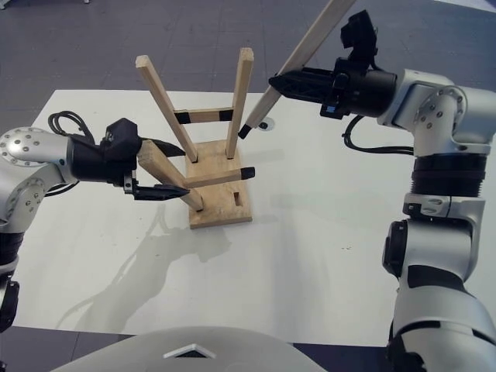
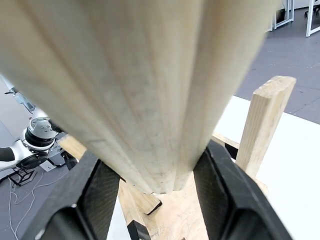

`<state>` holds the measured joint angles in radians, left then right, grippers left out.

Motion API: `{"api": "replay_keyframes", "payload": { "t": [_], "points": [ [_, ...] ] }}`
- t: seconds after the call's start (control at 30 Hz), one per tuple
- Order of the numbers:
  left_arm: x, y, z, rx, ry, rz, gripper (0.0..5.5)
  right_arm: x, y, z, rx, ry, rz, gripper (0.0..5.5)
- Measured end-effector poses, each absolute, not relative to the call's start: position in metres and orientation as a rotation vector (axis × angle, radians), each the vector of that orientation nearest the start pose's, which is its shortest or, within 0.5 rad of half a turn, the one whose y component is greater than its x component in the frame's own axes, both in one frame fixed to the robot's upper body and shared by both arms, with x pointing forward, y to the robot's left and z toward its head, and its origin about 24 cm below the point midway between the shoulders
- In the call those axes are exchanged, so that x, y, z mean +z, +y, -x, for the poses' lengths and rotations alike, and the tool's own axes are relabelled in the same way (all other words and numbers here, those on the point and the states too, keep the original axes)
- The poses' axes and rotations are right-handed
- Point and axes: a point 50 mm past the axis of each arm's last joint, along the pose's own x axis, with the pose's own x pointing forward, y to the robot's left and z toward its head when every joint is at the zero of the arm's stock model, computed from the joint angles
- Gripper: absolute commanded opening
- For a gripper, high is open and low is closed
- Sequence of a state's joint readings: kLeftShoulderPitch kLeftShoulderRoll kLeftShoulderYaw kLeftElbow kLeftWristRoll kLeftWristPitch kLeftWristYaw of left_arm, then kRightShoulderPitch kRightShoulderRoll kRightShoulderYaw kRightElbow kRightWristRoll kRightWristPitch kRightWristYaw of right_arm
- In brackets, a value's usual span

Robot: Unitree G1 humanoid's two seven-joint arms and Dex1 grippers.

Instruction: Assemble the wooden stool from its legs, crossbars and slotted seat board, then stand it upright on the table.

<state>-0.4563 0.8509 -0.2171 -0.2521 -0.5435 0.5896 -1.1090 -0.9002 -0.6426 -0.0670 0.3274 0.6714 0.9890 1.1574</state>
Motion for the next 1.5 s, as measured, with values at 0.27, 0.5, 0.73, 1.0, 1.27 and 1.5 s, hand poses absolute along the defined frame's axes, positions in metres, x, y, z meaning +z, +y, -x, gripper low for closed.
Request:
{"api": "replay_keyframes", "payload": {
  "t": [0.27, 0.5, 0.73, 1.0, 1.27, 1.5],
  "points": [
    [0.123, 0.169, -0.248, -1.352, 0.483, -0.283, 4.13, 0.232, -0.188, -0.331, 1.224, 0.253, -0.277, 2.08],
    [0.124, 0.165, -0.256, -1.245, 0.415, -0.285, 4.13, 0.233, -0.189, -0.330, 1.218, 0.248, -0.277, 2.08],
    [0.099, 0.144, -0.247, -1.145, 0.369, -0.229, 4.13, 0.235, -0.191, -0.330, 1.206, 0.234, -0.282, 2.08],
    [0.083, 0.128, -0.245, -1.075, 0.328, -0.190, 4.13, 0.235, -0.190, -0.331, 1.203, 0.232, -0.284, 2.08],
    [0.064, 0.125, -0.239, -1.191, 0.369, -0.201, 4.13, 0.236, -0.187, -0.330, 1.207, 0.239, -0.293, 2.08],
    [0.047, 0.124, -0.253, -1.025, 0.336, -0.234, 4.13, 0.236, -0.186, -0.329, 1.208, 0.234, -0.296, 2.08]
  ]
}}
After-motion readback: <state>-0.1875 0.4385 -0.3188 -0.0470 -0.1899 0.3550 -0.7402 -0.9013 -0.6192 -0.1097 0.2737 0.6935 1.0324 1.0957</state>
